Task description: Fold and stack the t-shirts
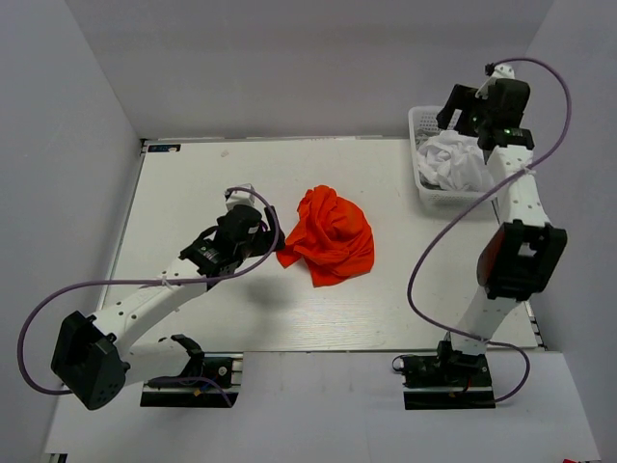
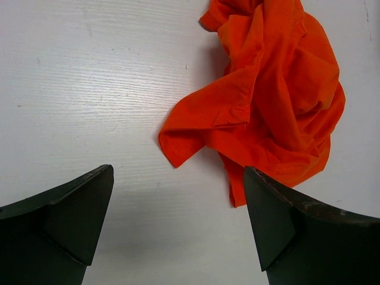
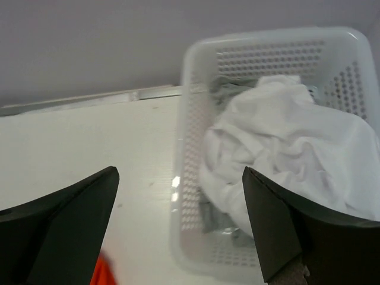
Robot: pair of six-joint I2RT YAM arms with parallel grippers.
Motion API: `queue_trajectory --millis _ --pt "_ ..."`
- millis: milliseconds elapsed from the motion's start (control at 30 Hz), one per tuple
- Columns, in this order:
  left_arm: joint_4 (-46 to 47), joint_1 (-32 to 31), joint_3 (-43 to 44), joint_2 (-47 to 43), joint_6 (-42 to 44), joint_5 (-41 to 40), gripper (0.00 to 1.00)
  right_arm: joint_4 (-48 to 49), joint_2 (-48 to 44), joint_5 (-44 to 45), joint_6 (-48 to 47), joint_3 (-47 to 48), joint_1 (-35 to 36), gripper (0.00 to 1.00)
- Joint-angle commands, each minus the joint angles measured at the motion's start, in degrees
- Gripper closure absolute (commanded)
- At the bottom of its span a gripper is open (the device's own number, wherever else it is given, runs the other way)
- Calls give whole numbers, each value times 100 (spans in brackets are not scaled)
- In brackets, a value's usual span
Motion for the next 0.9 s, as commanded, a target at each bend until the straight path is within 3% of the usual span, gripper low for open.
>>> queue_trajectory --millis 0,100,233,400,467,567,700,867 --pt "-249 -23 112 -280 -90 136 0 -143 -964 -1540 -150 -506 94 10" --pt "-442 -23 42 -280 -152 188 0 -337 -1421 -2071 -211 -797 305 10" --pt "-373 -23 -178 -280 -152 321 0 -364 -1861 -836 -326 -1876 1376 10" --pt "-321 -76 -178 176 -82 321 0 -425 -2256 27 -125 -2958 2693 10" --pt "-206 -76 -178 351 58 321 0 -197 -2520 204 270 -3719 2880 10" --pt "-127 -76 -117 878 129 269 11 205 -3283 493 884 -4880 3004 10" --pt "39 -6 -56 1283 182 268 11 49 -3977 916 1089 -5613 3013 10" --pt "549 -6 15 1933 243 136 14 -144 -3980 680 1124 -5896 3057 10"
